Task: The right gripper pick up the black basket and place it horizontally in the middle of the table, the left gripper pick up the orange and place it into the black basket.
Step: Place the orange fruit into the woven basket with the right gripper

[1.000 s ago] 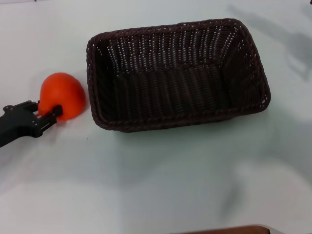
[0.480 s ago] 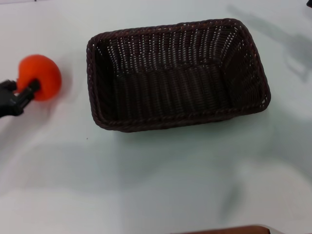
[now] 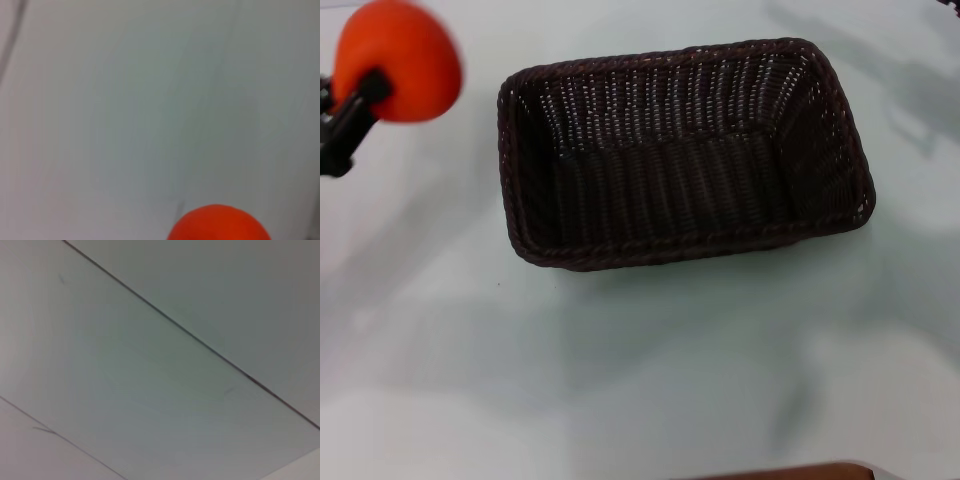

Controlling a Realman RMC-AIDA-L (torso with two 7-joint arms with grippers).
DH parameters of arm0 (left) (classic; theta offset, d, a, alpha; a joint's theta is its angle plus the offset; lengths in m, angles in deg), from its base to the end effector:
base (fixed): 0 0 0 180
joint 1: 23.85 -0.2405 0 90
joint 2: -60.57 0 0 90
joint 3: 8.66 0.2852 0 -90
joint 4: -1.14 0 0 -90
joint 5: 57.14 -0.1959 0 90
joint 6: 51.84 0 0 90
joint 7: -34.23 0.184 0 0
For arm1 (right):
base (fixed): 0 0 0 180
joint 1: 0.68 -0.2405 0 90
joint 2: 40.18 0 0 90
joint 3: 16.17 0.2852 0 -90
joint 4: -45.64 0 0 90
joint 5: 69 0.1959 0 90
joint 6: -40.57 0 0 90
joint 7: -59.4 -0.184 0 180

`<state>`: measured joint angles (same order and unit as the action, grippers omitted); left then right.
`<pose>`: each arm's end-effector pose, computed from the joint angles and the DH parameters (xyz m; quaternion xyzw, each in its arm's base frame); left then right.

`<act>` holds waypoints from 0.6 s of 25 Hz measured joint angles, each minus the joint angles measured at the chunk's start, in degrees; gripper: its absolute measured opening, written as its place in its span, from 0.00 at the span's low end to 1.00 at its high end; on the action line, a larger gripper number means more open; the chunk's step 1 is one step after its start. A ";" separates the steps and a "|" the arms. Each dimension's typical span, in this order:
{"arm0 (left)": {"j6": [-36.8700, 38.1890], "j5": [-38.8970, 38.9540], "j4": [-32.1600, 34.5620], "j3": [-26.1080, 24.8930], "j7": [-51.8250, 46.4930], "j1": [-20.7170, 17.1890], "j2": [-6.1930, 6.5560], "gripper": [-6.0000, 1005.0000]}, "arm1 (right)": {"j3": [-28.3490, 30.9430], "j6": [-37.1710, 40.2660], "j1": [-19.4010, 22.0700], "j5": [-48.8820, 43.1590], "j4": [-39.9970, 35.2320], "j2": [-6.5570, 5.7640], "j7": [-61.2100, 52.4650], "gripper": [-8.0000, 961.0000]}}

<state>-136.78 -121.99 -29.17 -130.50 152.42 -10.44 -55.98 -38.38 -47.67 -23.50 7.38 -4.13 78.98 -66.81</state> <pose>-0.2974 0.3131 0.0049 -0.8143 -0.2282 -0.4272 0.3199 0.3003 0.3575 0.0648 -0.5444 -0.6815 -0.2016 0.4455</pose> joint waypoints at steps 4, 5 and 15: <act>-1.03 -0.84 -5.69 0.97 0.40 -0.19 -4.88 0.23 | -0.03 0.09 -1.36 0.48 1.39 -0.06 1.74 0.92; -0.65 -1.93 -6.85 1.43 0.62 0.10 -6.19 0.23 | -0.07 0.10 -1.60 0.56 1.55 -0.02 2.30 0.92; 5.21 -3.85 1.99 8.39 2.16 8.15 -7.84 0.23 | 0.05 -0.67 -2.04 6.50 8.59 0.19 13.88 0.92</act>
<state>-131.56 -125.84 -27.18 -122.10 154.57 -2.29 -63.82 -38.33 -48.34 -25.54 13.88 4.46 79.18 -52.93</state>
